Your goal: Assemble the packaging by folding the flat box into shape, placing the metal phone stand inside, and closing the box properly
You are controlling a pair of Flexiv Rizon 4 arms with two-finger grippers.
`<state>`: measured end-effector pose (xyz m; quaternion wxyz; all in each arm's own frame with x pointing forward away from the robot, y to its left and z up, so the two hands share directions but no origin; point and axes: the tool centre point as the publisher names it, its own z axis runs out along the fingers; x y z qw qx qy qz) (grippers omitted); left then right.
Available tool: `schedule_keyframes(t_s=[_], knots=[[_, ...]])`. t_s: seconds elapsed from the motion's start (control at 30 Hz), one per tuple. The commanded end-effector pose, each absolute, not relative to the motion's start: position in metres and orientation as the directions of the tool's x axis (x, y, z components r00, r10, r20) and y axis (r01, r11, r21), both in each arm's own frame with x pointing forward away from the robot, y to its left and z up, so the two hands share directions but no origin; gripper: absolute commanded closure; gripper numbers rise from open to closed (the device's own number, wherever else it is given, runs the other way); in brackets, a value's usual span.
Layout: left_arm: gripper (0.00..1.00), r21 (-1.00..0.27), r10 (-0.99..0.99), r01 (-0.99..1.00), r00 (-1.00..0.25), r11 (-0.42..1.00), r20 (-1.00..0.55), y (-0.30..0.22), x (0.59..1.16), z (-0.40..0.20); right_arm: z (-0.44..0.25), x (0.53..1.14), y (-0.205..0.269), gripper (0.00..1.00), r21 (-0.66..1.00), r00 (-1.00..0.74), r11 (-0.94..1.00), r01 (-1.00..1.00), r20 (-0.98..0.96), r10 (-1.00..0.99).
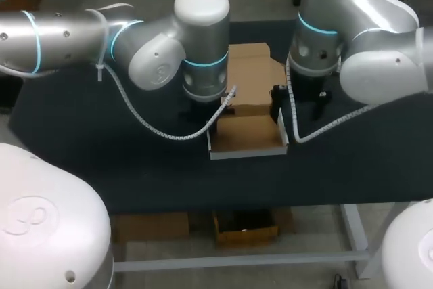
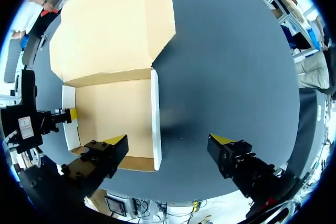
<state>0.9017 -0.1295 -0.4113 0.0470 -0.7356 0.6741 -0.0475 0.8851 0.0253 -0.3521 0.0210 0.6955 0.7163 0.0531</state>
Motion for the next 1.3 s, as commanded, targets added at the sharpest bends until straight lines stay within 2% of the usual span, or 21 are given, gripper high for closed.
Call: schedule_keyframes(t_s=[0.03,0.3,0.9,1.1,1.3], knots=[[1.0,-0.142,-0.998,-0.987,0.069,-0.07,0.012,-0.124,0.897,-0.407,-0.338,0.87,0.007,0.0,0.198,-0.085,0.058,0.978,0.132,0.987],[1.0,-0.132,-0.999,-0.99,0.046,-0.045,0.0,-0.121,0.898,-0.407,-0.318,0.857,-0.019,0.0,0.328,-0.36,0.274,0.904,0.239,0.902],[1.0,-0.035,-0.999,-0.999,0.025,-0.027,0.038,-0.109,0.903,-0.415,-0.316,0.858,-0.022,0.0,0.303,-0.343,0.273,0.913,0.208,0.916],[1.0,-0.022,-0.999,-1.0,0.019,-0.02,0.038,-0.105,0.905,-0.416,-0.304,0.844,-0.042,0.0,0.377,-0.515,0.399,0.836,0.286,0.808],[1.0,-0.022,-1.0,-1.0,0.019,-0.019,0.022,-0.102,0.906,-0.416,-0.29,0.826,-0.063,0.0,0.396,-0.589,0.463,0.793,0.3,0.751]])
